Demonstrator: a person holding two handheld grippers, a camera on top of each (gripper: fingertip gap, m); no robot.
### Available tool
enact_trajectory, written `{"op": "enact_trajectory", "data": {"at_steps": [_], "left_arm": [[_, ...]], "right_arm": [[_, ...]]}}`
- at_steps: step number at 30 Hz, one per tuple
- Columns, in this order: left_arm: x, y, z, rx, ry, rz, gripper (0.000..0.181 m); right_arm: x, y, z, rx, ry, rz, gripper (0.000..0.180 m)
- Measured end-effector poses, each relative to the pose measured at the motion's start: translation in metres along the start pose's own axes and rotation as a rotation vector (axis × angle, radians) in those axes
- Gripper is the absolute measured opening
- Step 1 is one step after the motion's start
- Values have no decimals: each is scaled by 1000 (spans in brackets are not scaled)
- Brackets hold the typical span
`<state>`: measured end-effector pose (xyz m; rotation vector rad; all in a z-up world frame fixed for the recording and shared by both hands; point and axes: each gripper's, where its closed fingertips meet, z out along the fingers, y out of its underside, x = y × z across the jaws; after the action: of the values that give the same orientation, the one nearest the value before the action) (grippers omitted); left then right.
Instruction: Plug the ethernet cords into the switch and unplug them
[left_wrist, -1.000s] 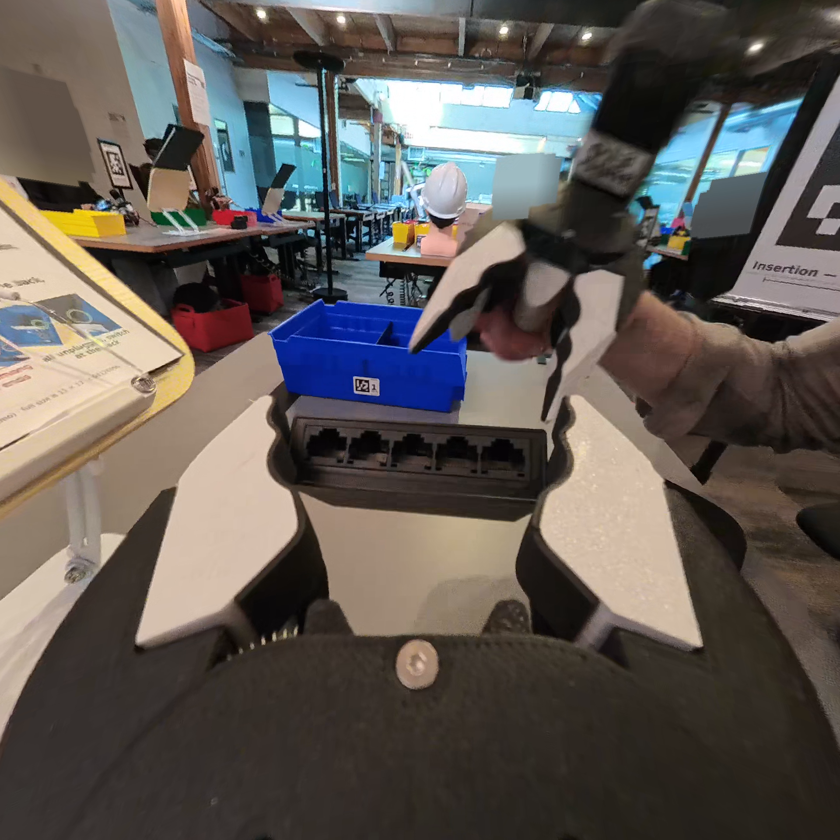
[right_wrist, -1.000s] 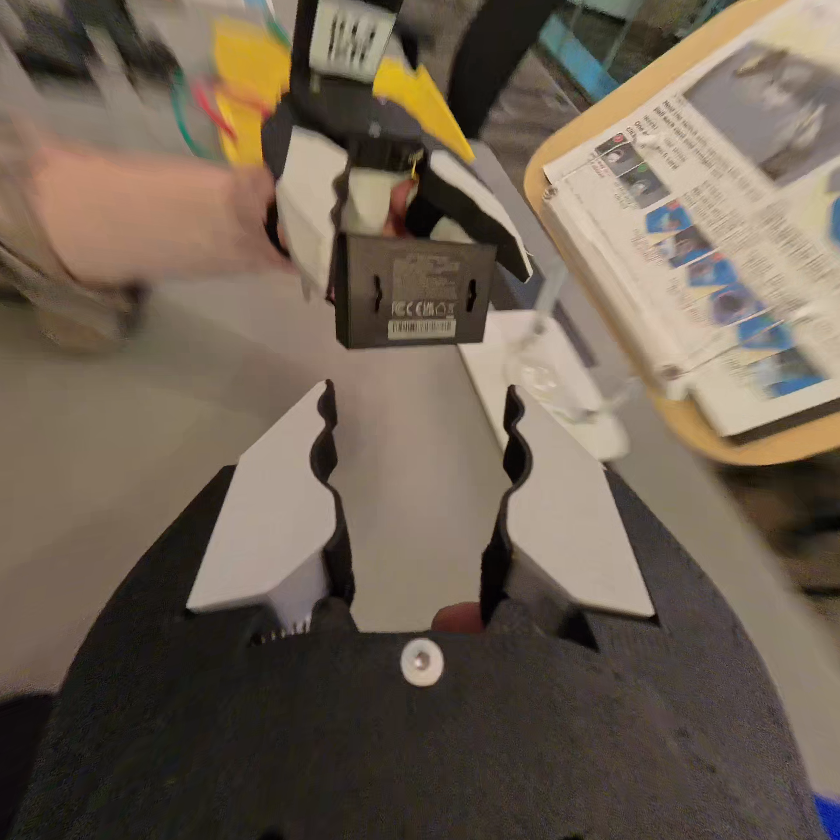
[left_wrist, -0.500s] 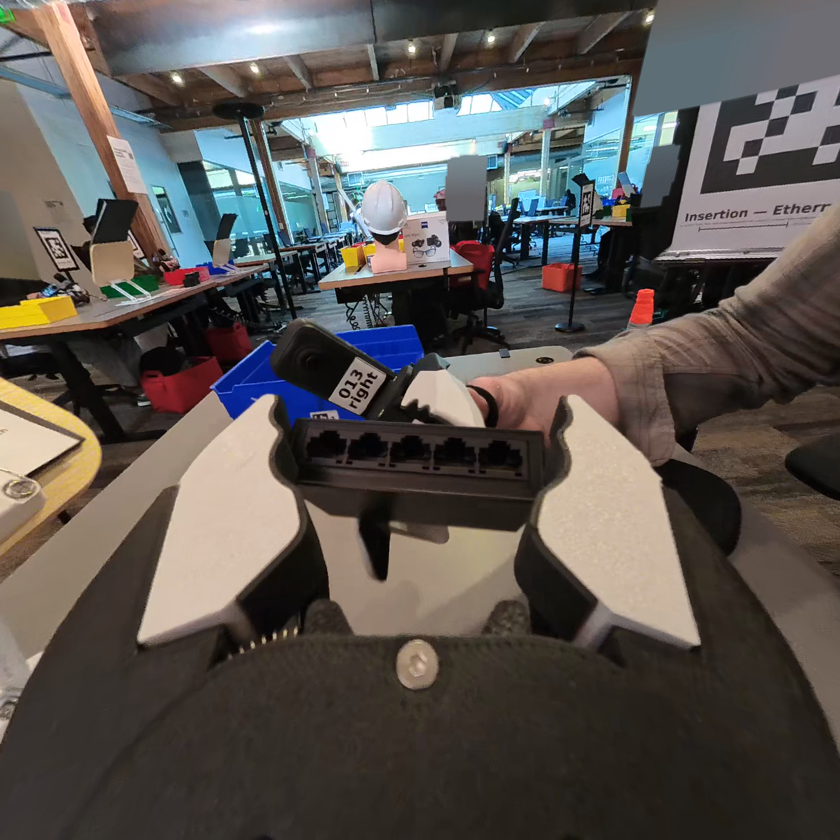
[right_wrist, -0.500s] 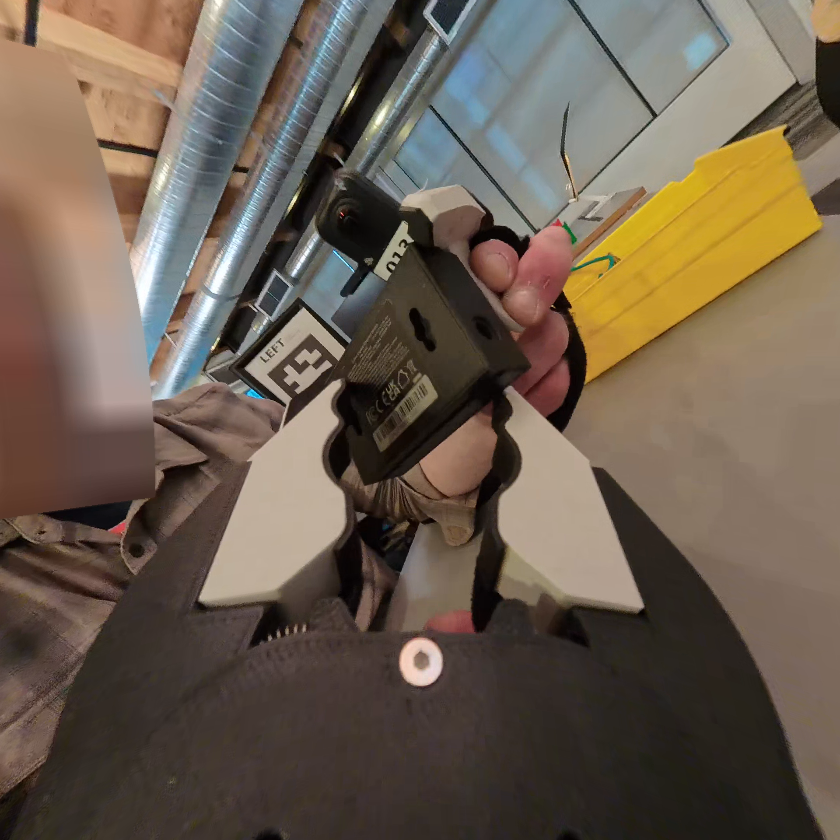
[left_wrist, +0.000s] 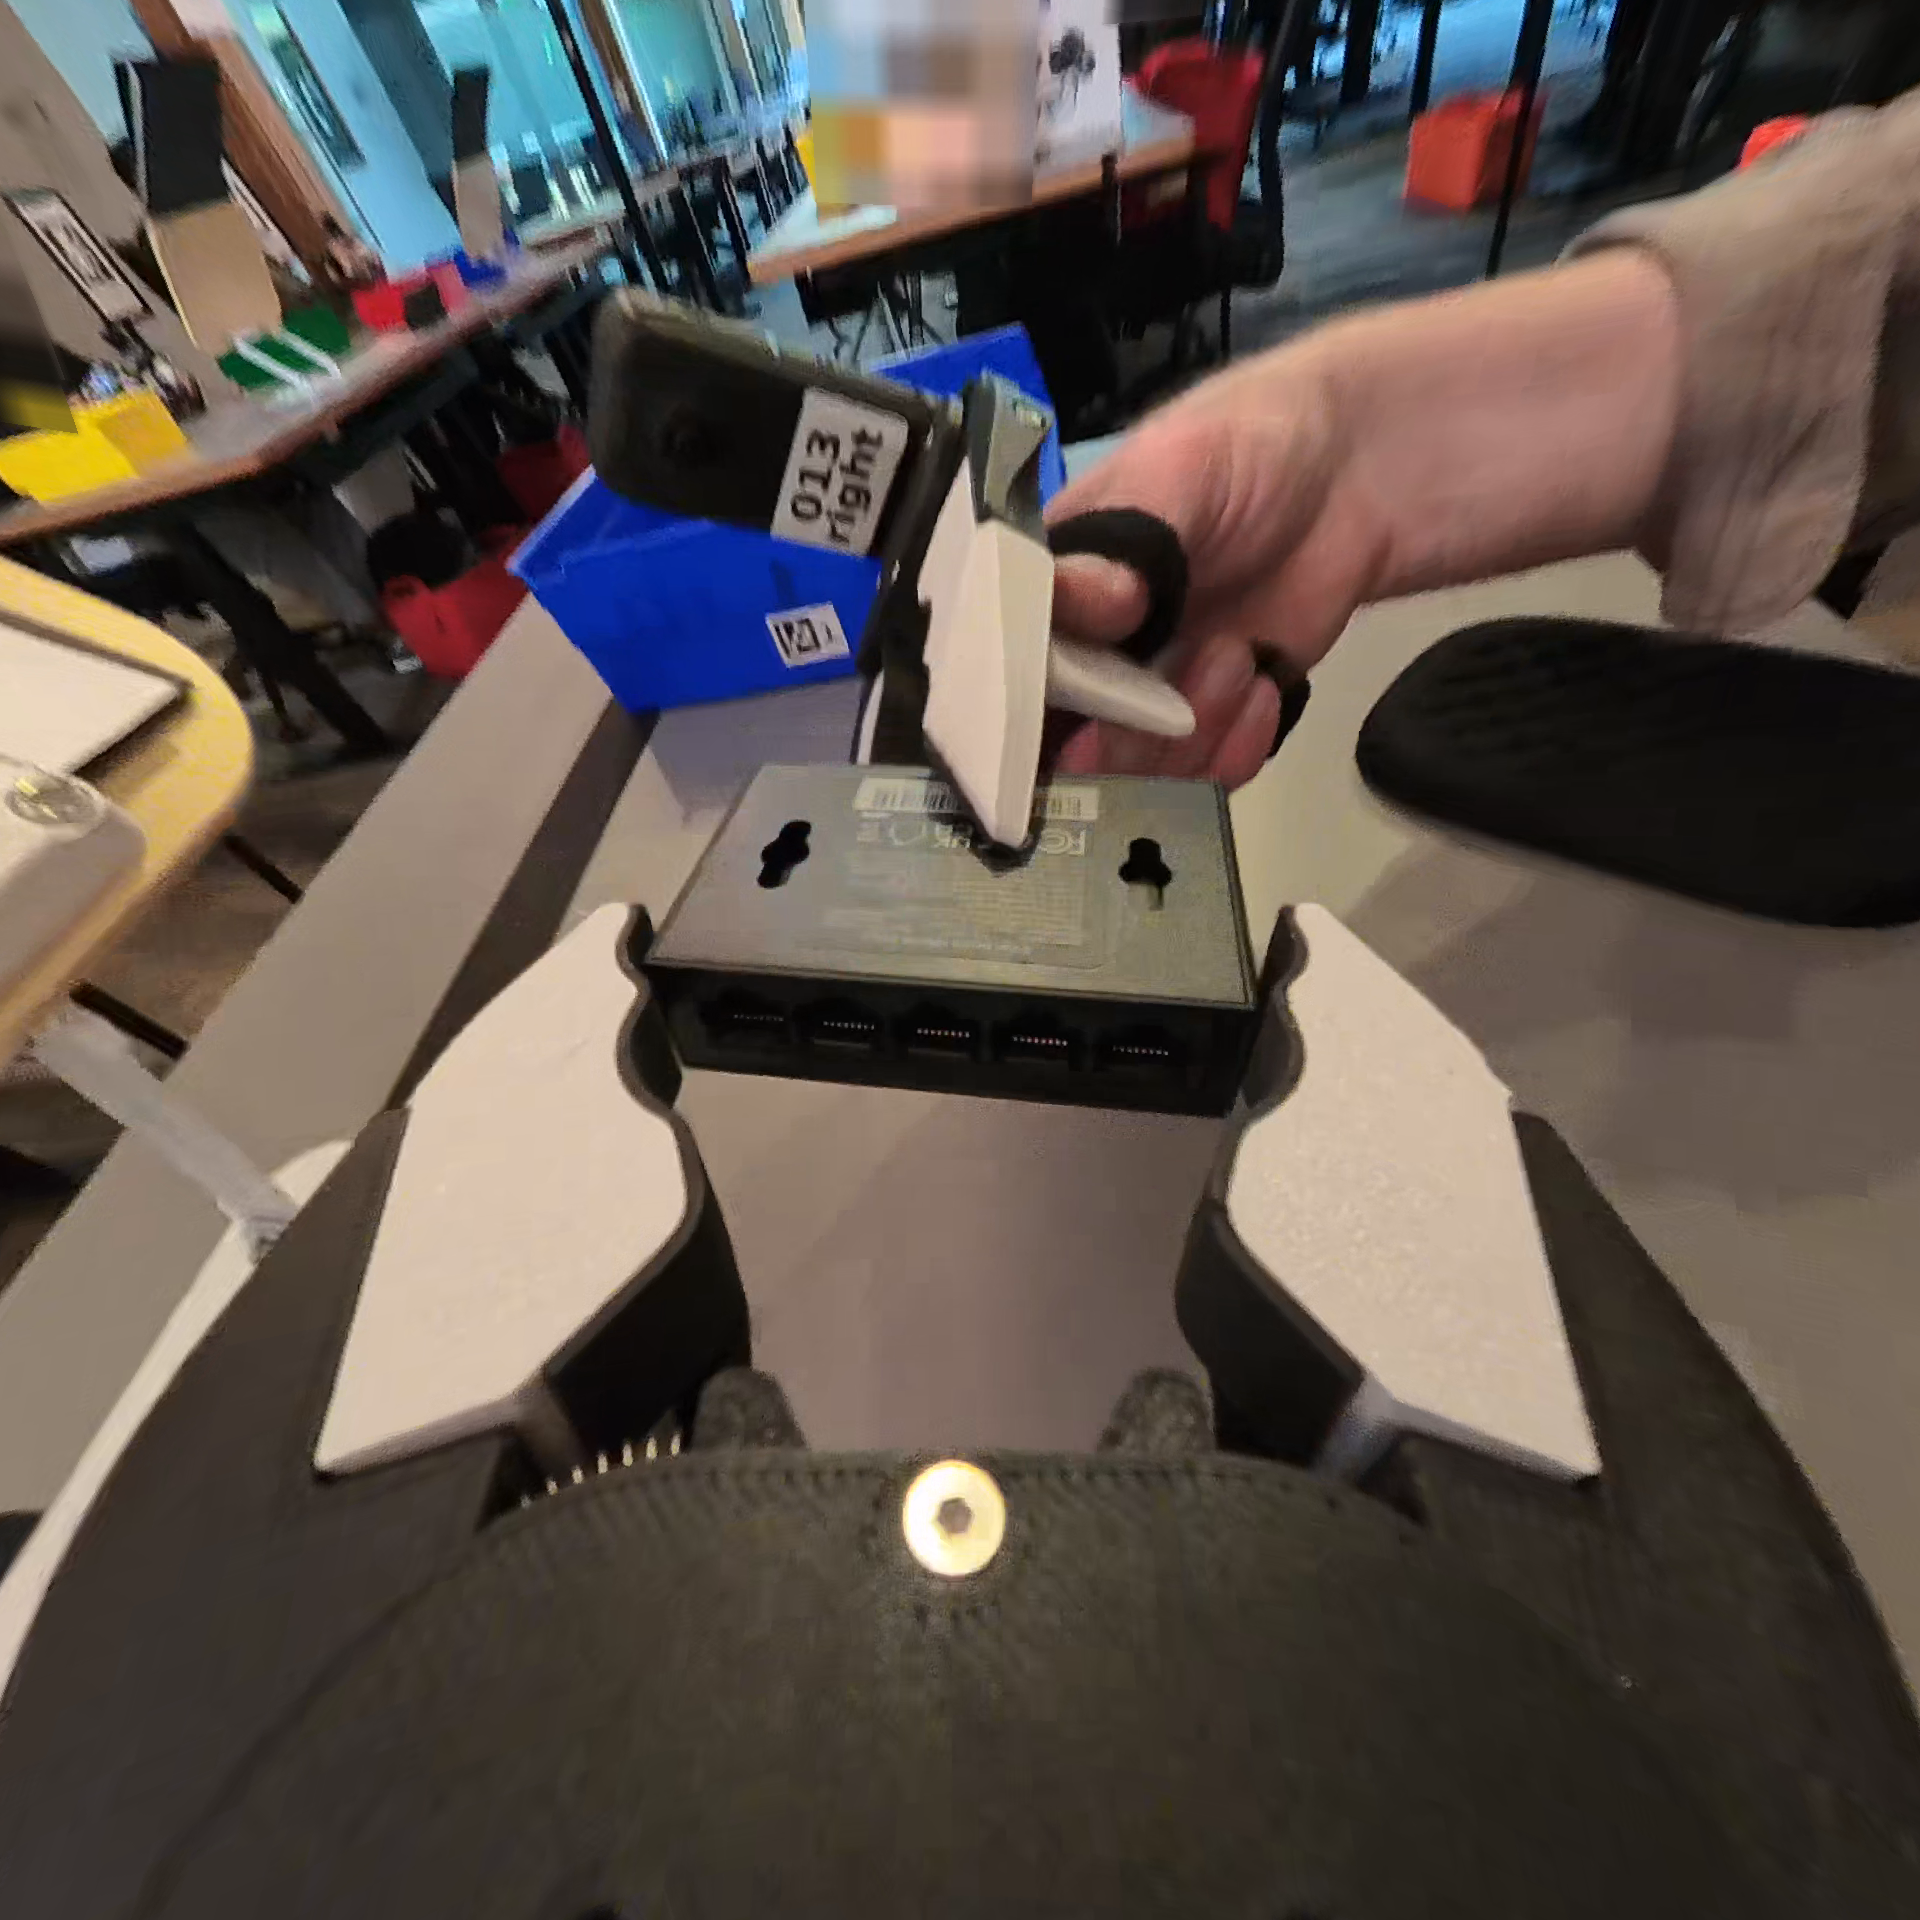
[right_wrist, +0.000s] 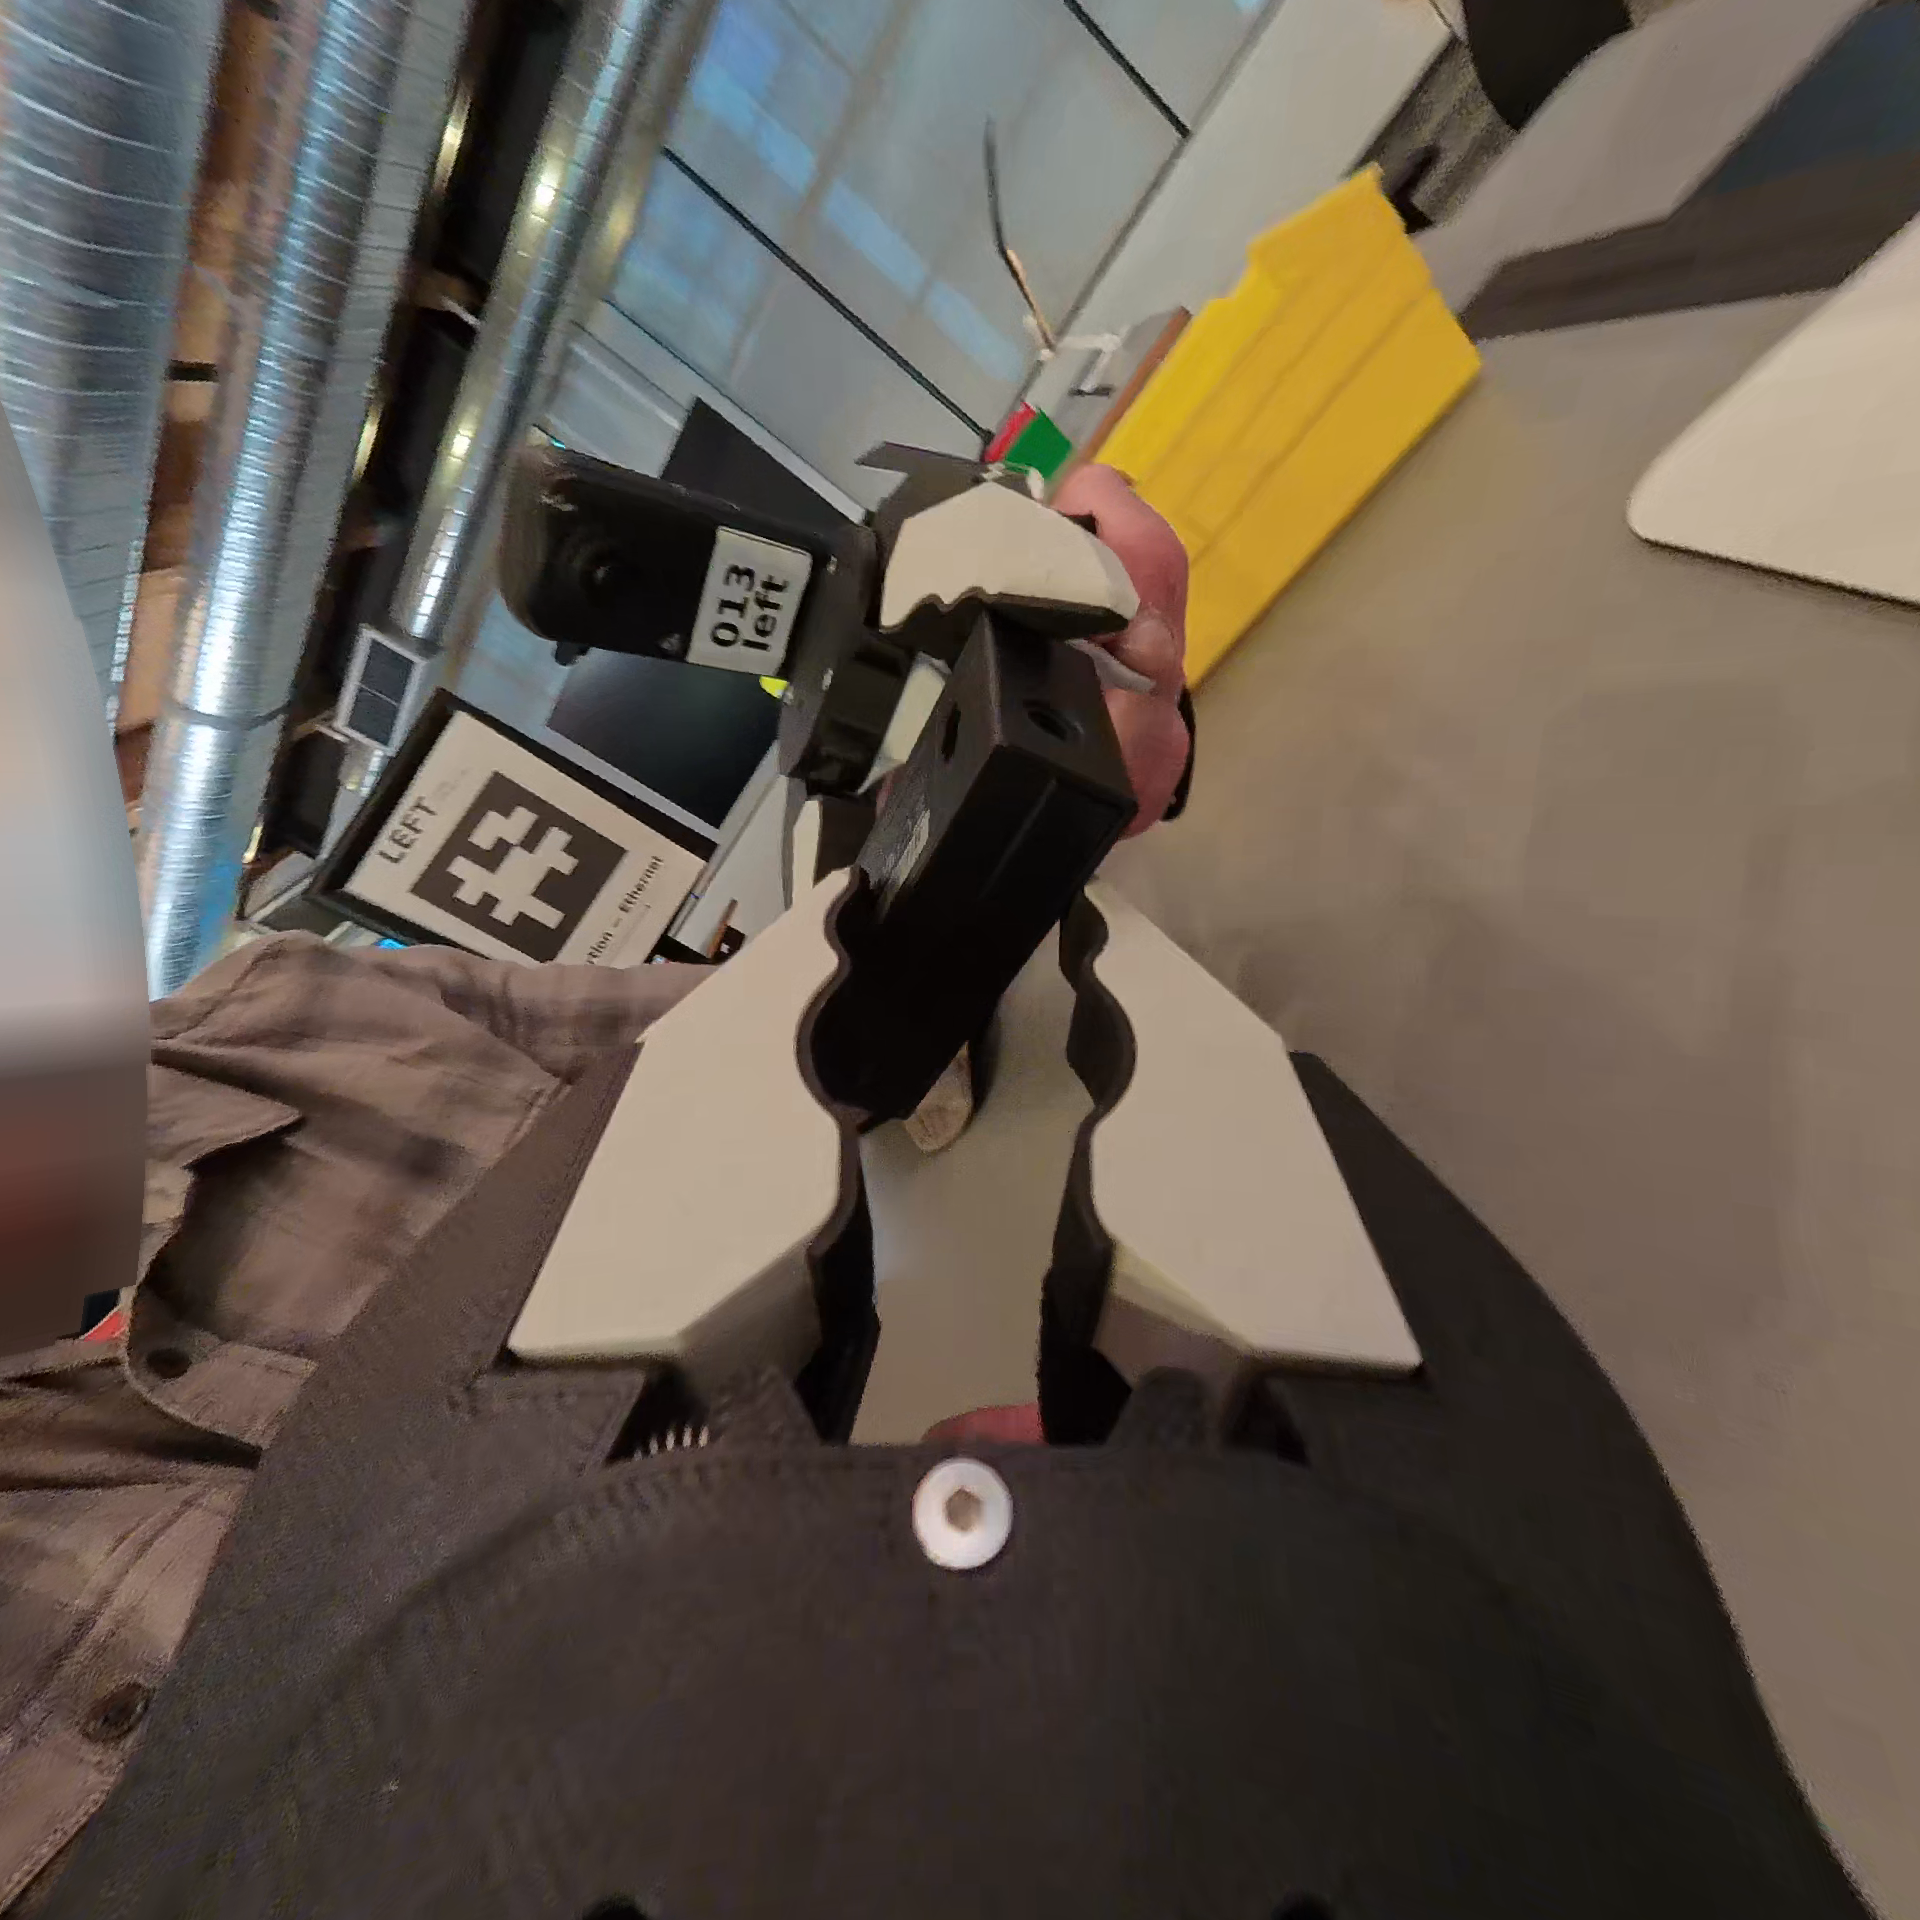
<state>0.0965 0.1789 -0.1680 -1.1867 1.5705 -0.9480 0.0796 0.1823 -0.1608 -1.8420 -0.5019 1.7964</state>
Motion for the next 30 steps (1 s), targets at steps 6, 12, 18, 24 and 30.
{"op": "enact_trajectory", "data": {"at_steps": [6,12,18,24,30], "left_arm": [[-1,58,17,-240,-4,9,107],[4,96,27,-421,15,3,107],[9,118,31,-545,28,13,107],[14,129,34,-607,50,6,107],[19,130,35,-632,83,-26,107]], "right_arm": [[44,19,-9,-73,170,59,34],[72,36,-16,-150,282,76,36],[93,51,-17,-238,396,48,43],[104,60,-20,-297,456,12,50],[108,63,-25,-328,493,-15,59]]}}
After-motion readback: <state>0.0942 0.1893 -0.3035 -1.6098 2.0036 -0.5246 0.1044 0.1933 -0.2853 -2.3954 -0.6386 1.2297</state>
